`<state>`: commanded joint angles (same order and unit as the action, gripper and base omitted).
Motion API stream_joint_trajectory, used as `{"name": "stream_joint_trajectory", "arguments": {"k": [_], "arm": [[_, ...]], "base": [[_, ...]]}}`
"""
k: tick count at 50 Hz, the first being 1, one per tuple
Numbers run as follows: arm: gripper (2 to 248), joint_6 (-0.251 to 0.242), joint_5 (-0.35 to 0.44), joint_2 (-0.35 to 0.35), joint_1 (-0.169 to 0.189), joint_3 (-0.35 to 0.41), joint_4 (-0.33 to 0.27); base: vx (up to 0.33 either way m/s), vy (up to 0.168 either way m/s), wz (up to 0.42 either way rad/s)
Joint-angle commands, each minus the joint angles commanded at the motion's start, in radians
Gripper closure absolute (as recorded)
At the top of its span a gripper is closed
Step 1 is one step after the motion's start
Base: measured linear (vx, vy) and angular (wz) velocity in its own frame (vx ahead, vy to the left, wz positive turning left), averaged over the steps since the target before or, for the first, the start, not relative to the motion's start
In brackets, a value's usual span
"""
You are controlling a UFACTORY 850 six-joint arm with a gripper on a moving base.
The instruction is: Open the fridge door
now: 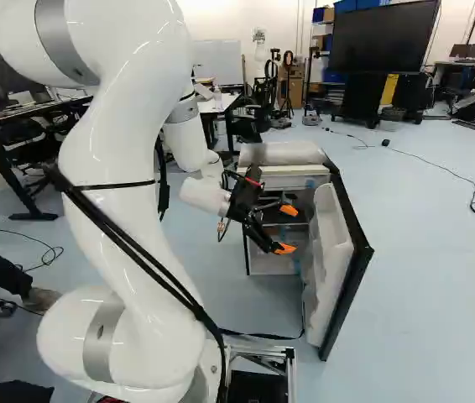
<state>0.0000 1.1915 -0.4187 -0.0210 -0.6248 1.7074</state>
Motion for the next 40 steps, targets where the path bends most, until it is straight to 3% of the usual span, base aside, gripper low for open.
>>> {"name": "stream_joint_trajectory", "arguments": {"k": [27, 40], "arm": [[3, 0.0, 0.0, -0.004, 0.002, -0.007, 0.0], [3, 0.0, 0.0, -0.03, 0.046, -0.054, 0.0]], "base": [[0.0, 0.0, 0.0], [0.0, 0.0, 0.0]]}}
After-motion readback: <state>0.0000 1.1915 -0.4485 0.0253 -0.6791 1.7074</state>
